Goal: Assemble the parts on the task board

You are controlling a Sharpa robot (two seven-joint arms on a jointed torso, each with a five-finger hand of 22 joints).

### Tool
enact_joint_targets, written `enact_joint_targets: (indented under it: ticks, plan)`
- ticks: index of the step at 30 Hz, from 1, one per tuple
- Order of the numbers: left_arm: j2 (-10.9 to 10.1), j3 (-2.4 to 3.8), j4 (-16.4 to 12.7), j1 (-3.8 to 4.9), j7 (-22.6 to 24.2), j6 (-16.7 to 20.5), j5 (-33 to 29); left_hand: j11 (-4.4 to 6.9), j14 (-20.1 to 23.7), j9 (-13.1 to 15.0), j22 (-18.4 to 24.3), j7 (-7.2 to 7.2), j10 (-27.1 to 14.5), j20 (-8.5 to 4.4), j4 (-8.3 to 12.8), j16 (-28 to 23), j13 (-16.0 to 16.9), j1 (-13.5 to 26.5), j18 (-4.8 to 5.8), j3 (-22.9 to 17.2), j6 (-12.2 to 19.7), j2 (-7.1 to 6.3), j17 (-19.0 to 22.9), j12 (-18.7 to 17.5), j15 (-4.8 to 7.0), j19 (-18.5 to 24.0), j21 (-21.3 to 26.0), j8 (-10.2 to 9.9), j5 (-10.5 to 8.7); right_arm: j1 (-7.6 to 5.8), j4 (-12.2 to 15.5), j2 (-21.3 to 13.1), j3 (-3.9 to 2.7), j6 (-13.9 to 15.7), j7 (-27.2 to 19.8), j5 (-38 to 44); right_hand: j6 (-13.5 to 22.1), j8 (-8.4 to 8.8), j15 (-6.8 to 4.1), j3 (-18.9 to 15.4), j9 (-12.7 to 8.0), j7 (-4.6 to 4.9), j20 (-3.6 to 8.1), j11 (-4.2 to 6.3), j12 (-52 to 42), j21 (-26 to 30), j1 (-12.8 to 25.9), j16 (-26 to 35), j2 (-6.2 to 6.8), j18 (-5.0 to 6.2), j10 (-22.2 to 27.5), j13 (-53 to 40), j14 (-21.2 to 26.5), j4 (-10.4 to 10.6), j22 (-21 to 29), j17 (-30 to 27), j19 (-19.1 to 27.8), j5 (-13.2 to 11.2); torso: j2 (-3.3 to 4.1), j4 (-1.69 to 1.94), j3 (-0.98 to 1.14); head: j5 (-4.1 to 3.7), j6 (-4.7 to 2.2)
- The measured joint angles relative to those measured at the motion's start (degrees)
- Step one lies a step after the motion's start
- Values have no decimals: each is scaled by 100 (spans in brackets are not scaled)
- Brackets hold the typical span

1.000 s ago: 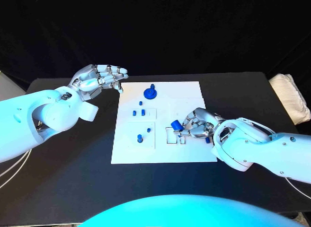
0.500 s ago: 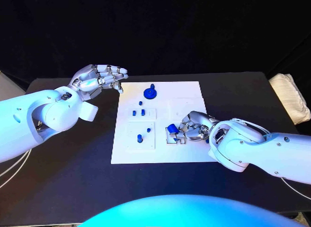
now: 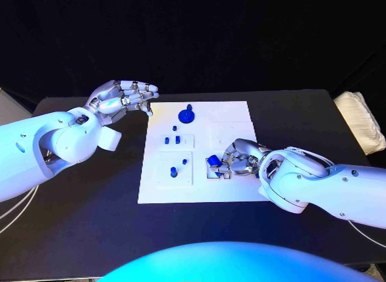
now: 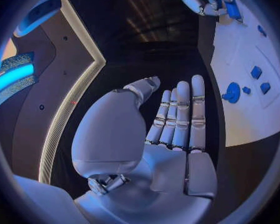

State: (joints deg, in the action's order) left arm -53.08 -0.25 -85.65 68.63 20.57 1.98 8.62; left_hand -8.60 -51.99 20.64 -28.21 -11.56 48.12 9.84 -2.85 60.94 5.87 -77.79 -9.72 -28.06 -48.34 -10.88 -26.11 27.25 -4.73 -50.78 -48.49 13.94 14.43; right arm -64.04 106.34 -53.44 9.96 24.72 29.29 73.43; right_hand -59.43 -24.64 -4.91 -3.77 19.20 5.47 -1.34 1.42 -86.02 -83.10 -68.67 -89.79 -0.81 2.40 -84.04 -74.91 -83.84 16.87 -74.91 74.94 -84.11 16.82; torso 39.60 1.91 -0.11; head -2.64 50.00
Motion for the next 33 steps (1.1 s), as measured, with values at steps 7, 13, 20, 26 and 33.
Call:
enact_joint_targets:
  ticks: [7, 13, 20, 26, 33]
  plan:
    - [-12, 0, -4, 0, -12, -6, 0, 0, 0, 0, 0, 0, 0, 0, 0, 0, -3, 0, 0, 0, 0, 0, 0, 0, 0, 0, 22, 0, 0, 1, -72, 68, 2, 15, 3, 45, -91, -242, 0, -178, 24, -44, 0, -1, 0, 0, 289, 0, 41, 0, -1, 0, 1, -3, 1, 1, 0, 5, 3, -6, 2, -17, 0]
    - [-33, 0, -4, 1, -24, -8, 0, 0, 0, 0, 0, 0, 0, 0, 0, 0, -6, 0, 0, 0, 0, 0, 0, 0, 0, 0, 22, 0, 0, 3, -133, 108, 3, 43, 9, 108, -335, -308, -4, -591, 42, -318, 0, 10, 150, 93, 756, 0, 151, 1, -12, 0, 3, -4, 1, 1, 0, -321, 7, -4, 6, -27, 0]
    - [-33, -2, -3, 1, -28, -10, 0, -21, 0, 0, 7, 0, -21, 0, -17, 0, -5, 0, 0, -17, 0, 0, 0, 0, 0, 0, 22, 0, 0, 3, -134, 118, 2, 29, 0, 159, -268, -309, -13, -664, 32, -272, 0, 12, 248, 178, 997, 0, 393, 2, -10, 0, 12, -1, -4, 0, 0, -369, 3, -1, 7, -13, 0]
    - [-33, -2, 2, 1, -31, -12, 0, -21, 0, 0, 7, 0, -21, 0, -33, 0, -5, 23, 0, 0, 0, 23, -1, 0, 0, 0, 22, 0, 0, 3, -107, 49, 2, 23, -15, 207, -238, -309, -13, -664, 32, -261, 0, 11, 314, 210, 1054, 0, 451, 2, -9, 1, 12, -1, -3, 0, 0, -389, -2, -1, 10, 8, 0]
    - [-32, -2, 8, 1, -35, -13, 0, -21, 0, 0, 7, 0, -21, 0, -33, 0, -4, 23, 0, 0, 0, 23, -1, 0, 0, 0, 22, 0, 0, 6, -58, -29, 2, 53, -67, 254, -238, -308, -13, -536, 32, -261, -1, 11, 315, 233, 923, 0, 432, 4, -9, 1, 12, -18, -3, -1, 0, -399, -2, -5, 10, 12, 0]
